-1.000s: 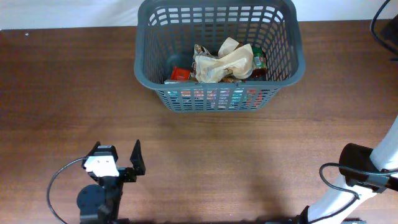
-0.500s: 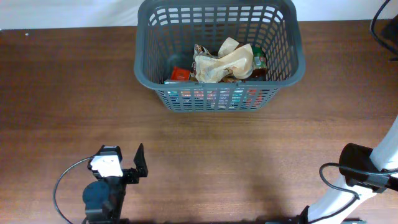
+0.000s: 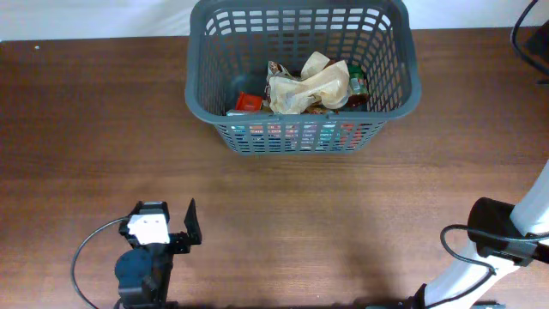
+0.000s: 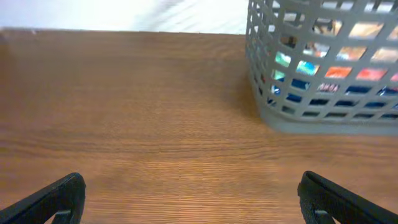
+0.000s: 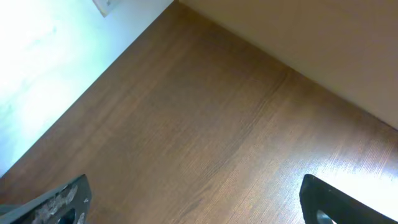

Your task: Pack container

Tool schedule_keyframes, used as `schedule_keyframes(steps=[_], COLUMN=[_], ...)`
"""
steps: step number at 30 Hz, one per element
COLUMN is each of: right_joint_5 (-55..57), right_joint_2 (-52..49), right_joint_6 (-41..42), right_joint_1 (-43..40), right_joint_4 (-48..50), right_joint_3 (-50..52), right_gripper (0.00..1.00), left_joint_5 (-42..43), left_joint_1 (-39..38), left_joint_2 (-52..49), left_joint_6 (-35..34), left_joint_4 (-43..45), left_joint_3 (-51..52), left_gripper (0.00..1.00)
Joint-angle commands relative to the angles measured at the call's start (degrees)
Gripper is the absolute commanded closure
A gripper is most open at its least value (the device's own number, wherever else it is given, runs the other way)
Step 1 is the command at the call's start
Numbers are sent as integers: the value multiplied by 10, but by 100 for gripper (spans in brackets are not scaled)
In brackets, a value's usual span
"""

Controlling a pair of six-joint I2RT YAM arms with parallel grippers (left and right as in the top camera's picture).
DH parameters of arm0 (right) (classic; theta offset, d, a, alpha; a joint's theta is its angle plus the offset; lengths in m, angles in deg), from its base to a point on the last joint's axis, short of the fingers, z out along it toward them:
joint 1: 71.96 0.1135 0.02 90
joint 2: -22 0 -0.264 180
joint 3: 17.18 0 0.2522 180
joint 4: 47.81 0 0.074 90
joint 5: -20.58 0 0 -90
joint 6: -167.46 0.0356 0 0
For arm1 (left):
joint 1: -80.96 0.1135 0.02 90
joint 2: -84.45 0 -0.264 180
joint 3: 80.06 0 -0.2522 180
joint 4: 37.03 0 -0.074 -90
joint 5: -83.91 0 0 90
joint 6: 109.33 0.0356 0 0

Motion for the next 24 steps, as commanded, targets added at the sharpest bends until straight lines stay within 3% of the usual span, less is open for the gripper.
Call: schedule_keyframes(steps=[1, 24], right_joint_5=[1, 1], right_joint_2=[2, 2], right_joint_6=[7, 7], right_joint_1=[1, 1], right_joint_4=[2, 2], right_joint_3=[-1, -1], right_gripper=[1, 1], left_joint_5=[-9, -8], left_joint_1=[2, 2], left_joint_2=[6, 6], left_joint_6=[107, 119], left_joint_4=[3, 3], left_joint_3=[7, 7], left_gripper=[1, 1])
